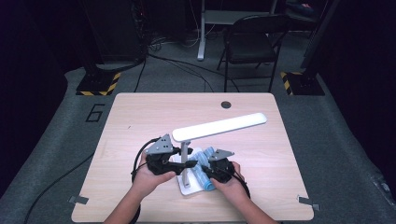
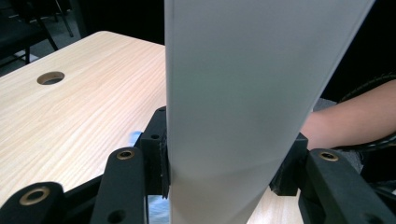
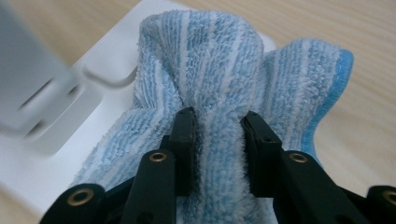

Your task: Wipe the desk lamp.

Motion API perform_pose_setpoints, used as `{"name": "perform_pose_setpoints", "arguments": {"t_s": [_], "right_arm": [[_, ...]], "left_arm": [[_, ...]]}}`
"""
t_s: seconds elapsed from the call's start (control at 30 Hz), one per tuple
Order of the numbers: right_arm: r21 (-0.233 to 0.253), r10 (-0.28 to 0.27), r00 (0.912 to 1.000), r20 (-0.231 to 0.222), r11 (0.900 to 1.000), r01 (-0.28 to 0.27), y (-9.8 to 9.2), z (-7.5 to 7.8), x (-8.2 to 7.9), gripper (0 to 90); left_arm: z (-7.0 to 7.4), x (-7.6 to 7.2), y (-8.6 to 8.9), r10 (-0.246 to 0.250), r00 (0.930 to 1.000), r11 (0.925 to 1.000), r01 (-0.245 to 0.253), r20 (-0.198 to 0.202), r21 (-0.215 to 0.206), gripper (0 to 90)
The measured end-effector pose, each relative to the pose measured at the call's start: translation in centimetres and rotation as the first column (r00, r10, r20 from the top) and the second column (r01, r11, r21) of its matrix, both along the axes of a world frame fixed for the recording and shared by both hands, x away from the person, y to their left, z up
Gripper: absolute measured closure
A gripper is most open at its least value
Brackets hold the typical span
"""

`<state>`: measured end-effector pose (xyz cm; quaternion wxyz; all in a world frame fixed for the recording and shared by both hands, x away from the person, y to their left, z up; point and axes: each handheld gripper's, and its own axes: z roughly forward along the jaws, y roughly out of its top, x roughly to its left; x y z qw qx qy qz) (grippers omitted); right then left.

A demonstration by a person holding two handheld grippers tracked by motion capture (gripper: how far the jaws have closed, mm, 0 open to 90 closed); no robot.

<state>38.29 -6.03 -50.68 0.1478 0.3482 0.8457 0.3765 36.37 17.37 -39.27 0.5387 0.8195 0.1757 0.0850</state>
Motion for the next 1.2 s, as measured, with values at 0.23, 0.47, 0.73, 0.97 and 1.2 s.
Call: {"name": "perform_pose_setpoints", "arguments": {"t_s": [0.23,0.47,0.73,0.97,1.2], "right_arm": [[-0.034,0.042,0.9988,-0.023,0.998,-0.043,-1.0,0.4,-3.3,68.2],[-0.03,0.082,0.9965,0.01,0.996,-0.082,0.9,0.5,-4.3,66.2],[-0.006,0.09,0.9955,0.027,0.996,-0.09,2.6,0.1,-2.6,63.1],[0.02,0.048,0.9974,0.054,0.999,-0.049,3.5,-0.3,0.2,63.8],[0.019,0.004,0.9986,0.052,1.0,-0.005,4.4,-0.3,3.0,64.2]], "left_arm": [[-0.1,0.0,0.0,-0.004,1.0,1.0,0.004,0.002,-0.003,51.5],[0.0,0.0,0.1,-0.016,0.9998,0.9999,0.016,-0.007,-0.003,51.3],[-0.1,0.1,0.1,-0.018,0.9997,0.9997,0.018,-0.017,-0.018,51.0],[-0.2,0.1,0.2,-0.023,0.9995,0.9995,0.022,-0.02,-0.023,50.8],[-0.2,0.0,0.3,-0.018,0.9996,0.9993,0.017,-0.021,-0.032,50.8]]}}
